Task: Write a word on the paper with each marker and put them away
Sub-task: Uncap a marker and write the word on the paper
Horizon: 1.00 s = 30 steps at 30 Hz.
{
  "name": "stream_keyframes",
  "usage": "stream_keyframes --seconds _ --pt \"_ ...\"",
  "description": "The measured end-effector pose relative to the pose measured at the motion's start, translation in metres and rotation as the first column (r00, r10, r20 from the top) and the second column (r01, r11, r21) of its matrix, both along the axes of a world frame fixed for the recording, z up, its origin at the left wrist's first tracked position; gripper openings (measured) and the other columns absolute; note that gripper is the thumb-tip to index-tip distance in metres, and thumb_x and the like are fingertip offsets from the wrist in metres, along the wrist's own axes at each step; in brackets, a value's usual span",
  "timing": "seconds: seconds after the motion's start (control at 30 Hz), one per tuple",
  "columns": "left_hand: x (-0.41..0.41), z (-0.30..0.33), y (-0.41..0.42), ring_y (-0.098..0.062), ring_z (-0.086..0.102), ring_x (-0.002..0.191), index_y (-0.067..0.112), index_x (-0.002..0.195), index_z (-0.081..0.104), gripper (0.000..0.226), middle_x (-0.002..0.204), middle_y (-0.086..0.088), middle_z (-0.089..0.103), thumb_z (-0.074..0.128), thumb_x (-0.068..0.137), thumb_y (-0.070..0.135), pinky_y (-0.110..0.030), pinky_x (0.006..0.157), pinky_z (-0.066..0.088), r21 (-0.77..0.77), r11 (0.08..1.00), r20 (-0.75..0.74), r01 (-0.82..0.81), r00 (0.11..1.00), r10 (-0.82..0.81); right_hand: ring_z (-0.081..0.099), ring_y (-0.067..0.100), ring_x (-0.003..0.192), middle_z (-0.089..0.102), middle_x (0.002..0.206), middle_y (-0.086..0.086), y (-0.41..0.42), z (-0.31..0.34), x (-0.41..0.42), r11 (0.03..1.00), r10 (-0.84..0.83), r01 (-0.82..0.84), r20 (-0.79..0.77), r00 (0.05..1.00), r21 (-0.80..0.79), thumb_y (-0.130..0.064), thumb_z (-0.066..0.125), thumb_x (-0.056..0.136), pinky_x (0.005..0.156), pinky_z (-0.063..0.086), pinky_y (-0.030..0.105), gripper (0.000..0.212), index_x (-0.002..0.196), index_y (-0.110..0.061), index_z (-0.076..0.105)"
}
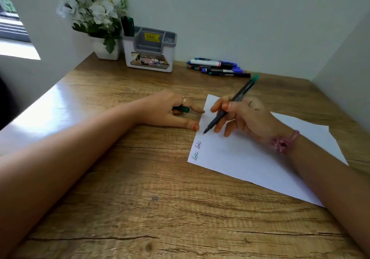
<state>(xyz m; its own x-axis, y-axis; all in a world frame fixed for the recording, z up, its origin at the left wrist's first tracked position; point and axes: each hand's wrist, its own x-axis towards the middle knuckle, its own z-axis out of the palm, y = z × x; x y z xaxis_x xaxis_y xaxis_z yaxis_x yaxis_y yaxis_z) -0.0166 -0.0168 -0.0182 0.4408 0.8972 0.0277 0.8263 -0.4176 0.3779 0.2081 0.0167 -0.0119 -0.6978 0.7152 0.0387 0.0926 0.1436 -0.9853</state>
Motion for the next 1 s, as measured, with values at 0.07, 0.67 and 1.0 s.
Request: stream_keyframes --seconds 0.07,0.67,1.0 --pt "-0.001 -0.005 0.004 -0.006 0.054 0.079 0.048 0.122 0.049 0.053 0.095 0.011 0.064 0.048 0.075 0.071 -0.028 0.067 0.043 0.028 0.998 0.015 0.049 0.999 -0.049 0.07 0.021 0.07 0.072 0.078 0.011 0.0 -0.005 -0.004 0.995 0.103 -0.103 0.074 0.992 -0.007 -0.012 0.041 0.088 0.056 0.056 0.025 0.025 0.087 -0.008 0.065" --pt "0.002 -0.01 0.013 -0.02 0.06 0.079 0.052 0.111 0.052 0.042 0.09 0.001 0.071 0.049 0.075 0.072 -0.05 0.075 0.048 0.017 0.998 0.074 0.06 0.995 -0.062 0.05 0.009 0.043 0.056 0.067 0.016 0.001 -0.015 -0.016 0.966 0.107 -0.128 0.104 0.989 0.226 -0.024 0.059 0.063 0.042 0.042 0.02 0.006 0.064 -0.028 0.063" --pt "0.003 -0.01 0.014 -0.019 0.062 0.081 0.055 0.106 0.053 0.04 0.092 0.003 0.072 0.046 0.071 0.072 -0.05 0.077 0.048 -0.008 0.999 0.081 0.05 0.996 -0.049 0.049 0.001 0.042 0.059 0.051 -0.009 0.002 -0.016 -0.016 0.959 0.102 -0.129 0.115 0.988 0.253 -0.006 0.054 0.075 0.043 0.038 0.012 0.006 0.076 -0.01 0.056"
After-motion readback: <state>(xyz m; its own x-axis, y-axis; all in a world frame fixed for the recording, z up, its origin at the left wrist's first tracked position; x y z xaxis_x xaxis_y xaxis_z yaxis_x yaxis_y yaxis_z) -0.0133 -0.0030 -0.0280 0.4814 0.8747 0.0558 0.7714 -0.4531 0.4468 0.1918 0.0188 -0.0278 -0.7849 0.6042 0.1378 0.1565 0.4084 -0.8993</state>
